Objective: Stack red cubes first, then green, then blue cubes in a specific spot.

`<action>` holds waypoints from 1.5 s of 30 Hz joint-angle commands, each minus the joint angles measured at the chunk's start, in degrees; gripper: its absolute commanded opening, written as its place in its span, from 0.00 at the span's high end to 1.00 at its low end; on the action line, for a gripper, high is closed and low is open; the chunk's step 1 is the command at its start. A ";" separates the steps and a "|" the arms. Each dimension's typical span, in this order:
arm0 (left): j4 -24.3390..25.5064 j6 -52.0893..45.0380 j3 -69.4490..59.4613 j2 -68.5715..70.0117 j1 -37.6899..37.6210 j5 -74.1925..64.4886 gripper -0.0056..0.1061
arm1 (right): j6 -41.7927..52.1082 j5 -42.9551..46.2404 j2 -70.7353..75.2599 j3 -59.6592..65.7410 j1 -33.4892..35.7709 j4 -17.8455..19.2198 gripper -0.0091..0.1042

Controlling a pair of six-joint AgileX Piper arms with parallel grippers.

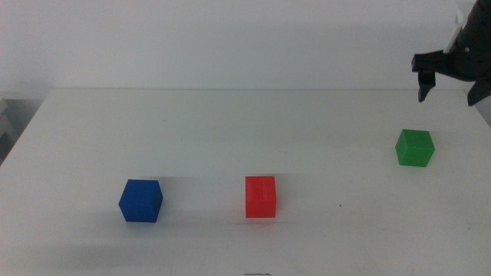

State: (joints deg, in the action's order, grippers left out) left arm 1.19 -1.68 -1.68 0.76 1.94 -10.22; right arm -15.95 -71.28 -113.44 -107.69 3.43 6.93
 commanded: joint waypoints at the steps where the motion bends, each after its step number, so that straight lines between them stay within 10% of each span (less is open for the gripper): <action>1: -0.43 0.05 0.15 1.16 -0.12 4.80 0.96 | 0.93 -2.92 1.77 -1.55 -1.17 1.07 0.20; 34: -0.43 0.05 0.15 1.16 -0.12 4.80 0.96 | 2.95 0.99 -10.26 -1.55 -1.41 -1.87 0.20; 45: -0.43 0.05 0.15 1.16 -0.12 4.80 0.96 | 2.90 4.69 -11.61 -1.55 -1.41 -1.88 0.40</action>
State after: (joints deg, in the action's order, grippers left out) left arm 1.19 -1.68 -1.68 0.76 1.94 -10.22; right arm -13.43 -67.24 -128.68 -107.69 2.36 4.35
